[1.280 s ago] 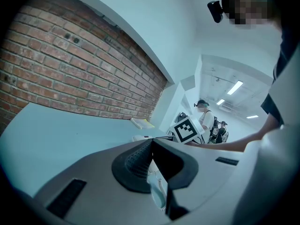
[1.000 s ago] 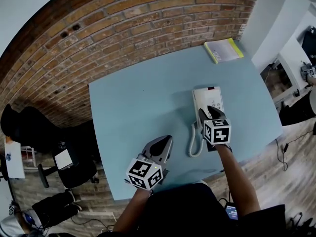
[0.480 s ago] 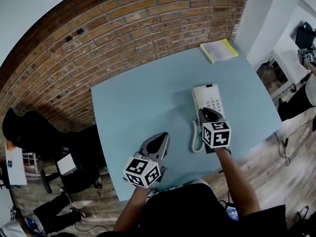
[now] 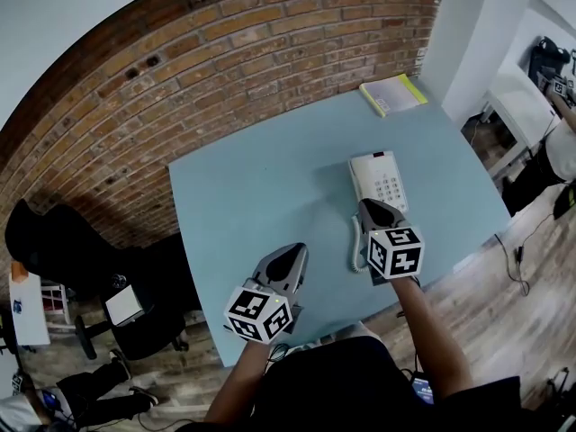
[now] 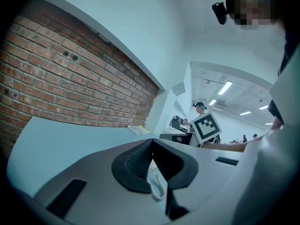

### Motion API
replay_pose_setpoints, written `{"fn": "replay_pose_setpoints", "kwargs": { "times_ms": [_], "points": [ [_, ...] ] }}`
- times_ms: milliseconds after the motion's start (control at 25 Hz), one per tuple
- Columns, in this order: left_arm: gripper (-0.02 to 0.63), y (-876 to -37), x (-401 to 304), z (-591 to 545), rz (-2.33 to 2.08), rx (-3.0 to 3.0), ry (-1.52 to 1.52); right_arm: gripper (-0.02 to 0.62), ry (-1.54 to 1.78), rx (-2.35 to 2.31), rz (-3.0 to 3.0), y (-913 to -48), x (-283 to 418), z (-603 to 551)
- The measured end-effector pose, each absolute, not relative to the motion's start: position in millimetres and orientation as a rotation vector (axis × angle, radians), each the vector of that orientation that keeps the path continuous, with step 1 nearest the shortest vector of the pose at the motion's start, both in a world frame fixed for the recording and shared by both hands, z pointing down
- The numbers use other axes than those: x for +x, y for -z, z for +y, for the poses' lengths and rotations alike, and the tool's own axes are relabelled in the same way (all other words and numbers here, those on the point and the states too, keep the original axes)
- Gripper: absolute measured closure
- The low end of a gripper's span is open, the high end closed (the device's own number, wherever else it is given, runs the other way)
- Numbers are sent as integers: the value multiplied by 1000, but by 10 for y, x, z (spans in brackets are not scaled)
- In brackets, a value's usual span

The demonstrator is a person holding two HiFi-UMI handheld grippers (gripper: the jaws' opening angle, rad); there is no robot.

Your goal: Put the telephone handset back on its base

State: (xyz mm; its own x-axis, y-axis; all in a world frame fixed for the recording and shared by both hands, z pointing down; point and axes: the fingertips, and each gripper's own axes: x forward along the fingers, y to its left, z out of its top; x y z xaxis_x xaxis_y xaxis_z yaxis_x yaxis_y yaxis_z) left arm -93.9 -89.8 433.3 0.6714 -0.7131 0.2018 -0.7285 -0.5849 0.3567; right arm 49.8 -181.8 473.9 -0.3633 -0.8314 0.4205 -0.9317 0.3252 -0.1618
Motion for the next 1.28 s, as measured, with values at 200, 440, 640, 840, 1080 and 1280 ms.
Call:
{"fn": "replay_pose_setpoints", "kwargs": {
  "times_ms": [200, 440, 640, 840, 1080, 1280],
  "points": [
    [597, -4297, -1015, -779, -1116, 2493, -44, 578, -525, 1619, -2383, -4565, 375, -1621],
    [597, -4239, -1134, -649, -1105, 2515, -27, 581, -476, 1651, -2442, -4337, 208, -1378],
    [597, -4190, -1207, -541, -1100, 2545, -16, 583, -427, 1679, -2483, -4186, 108, -1149],
    [597, -4159, -1276, -460, -1090, 2566, -13, 583, -422, 1696, -2508, -4117, 20, -983],
    [597, -4145, -1305, -370, -1072, 2597, -7, 583, -414, 1704, -2537, -4072, -61, -843],
    [597, -4174, -1312, -322, -1055, 2608, -20, 583, -403, 1701, -2555, -4023, -107, -756]
  ]
}}
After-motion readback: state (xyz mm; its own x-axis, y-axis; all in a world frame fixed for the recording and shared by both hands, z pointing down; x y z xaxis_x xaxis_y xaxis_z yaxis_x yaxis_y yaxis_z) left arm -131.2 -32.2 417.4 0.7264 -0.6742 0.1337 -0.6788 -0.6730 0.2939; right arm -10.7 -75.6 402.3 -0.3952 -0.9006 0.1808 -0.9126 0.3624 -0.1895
